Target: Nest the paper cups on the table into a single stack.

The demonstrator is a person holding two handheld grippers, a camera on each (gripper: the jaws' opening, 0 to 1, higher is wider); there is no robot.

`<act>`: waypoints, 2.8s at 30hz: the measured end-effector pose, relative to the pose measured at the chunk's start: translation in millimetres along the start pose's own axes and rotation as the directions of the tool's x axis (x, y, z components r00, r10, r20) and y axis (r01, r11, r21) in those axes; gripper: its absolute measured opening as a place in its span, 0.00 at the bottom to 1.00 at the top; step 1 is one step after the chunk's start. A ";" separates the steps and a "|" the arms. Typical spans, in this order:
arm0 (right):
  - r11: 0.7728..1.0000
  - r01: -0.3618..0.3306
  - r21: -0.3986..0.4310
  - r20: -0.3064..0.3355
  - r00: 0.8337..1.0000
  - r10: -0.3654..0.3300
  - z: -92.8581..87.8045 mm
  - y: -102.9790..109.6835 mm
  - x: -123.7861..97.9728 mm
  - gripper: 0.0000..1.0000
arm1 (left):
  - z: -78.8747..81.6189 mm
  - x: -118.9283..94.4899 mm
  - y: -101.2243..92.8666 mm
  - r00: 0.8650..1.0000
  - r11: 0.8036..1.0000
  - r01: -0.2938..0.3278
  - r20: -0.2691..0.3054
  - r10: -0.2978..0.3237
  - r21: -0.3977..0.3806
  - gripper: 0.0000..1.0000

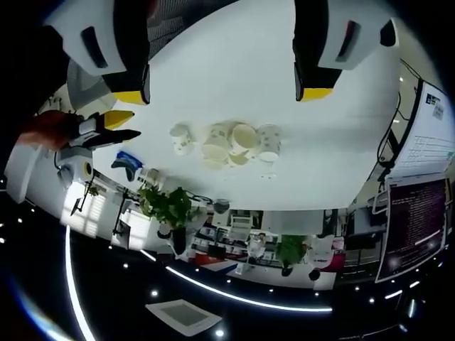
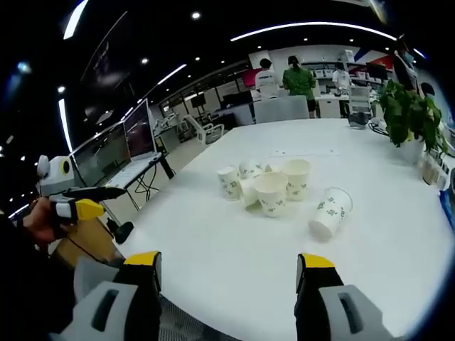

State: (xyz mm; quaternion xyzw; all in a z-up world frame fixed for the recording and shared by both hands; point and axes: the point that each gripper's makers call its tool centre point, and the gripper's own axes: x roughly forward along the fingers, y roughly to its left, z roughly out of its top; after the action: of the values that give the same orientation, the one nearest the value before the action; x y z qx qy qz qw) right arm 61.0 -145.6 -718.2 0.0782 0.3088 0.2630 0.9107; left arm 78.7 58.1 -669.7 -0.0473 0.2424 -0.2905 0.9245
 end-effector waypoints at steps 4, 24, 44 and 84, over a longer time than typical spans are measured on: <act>1.000 -0.001 -0.005 -0.005 1.000 0.001 0.1 -2.2 0.7 0.78 | 0.6 -0.2 2.3 1.000 1.000 -0.004 0.004 0.005 -0.006 0.82; 1.000 0.021 0.010 -0.019 1.000 -0.020 1.5 -33.3 12.1 0.78 | -5.8 -8.1 5.0 1.000 1.000 -0.020 0.005 0.020 -0.013 0.82; 0.993 0.106 0.047 -0.049 0.993 -0.104 12.4 -81.3 22.1 0.77 | -3.3 -12.1 8.6 0.999 0.999 -0.033 0.019 0.033 -0.016 0.82; 0.907 0.367 0.208 -0.367 0.889 -0.276 0.1 -200.8 115.2 0.58 | -13.0 -28.6 6.8 0.995 0.994 -0.101 -0.002 0.101 -0.038 0.80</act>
State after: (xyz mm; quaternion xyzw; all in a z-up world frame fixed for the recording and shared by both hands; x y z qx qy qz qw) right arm 224.8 -255.4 -839.3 0.1047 0.4980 0.0716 0.8578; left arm 55.6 80.4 -670.7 -0.0526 0.2499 -0.2389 0.9369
